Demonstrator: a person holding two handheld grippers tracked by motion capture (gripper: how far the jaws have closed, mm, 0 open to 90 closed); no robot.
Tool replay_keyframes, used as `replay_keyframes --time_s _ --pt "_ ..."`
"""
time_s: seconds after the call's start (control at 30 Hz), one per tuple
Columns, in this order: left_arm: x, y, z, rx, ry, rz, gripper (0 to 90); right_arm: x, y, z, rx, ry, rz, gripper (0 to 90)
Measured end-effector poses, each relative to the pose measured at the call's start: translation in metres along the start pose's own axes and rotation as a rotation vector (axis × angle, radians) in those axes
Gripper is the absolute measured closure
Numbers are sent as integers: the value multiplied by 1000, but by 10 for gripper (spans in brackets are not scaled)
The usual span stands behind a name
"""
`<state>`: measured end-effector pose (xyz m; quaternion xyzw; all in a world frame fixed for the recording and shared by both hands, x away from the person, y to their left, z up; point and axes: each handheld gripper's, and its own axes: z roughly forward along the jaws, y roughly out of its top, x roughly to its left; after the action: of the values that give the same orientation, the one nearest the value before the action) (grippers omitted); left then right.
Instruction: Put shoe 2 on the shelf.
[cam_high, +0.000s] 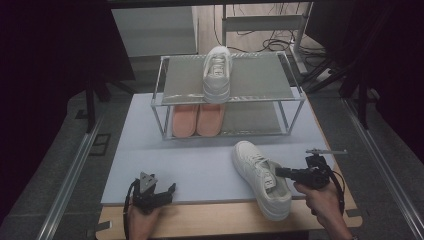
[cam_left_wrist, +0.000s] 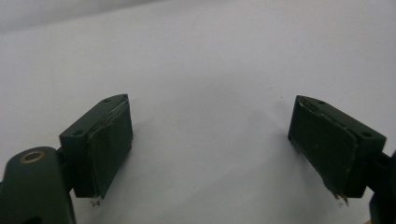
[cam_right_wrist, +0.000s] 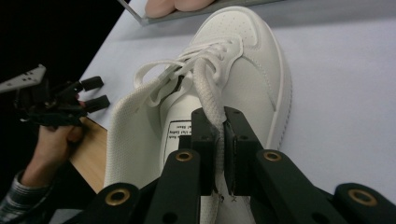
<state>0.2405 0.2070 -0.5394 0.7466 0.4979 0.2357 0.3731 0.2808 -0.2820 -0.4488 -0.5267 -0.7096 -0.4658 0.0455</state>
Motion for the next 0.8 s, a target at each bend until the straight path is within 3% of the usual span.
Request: replay_keyframes --time_s 0.17,0.8 --pt "0 0 0 0 0 0 138 -2 2 -2 -18 37 37 842" --pt "0 0 0 -1 0 0 138 4 17 -15 -83 150 103 840"
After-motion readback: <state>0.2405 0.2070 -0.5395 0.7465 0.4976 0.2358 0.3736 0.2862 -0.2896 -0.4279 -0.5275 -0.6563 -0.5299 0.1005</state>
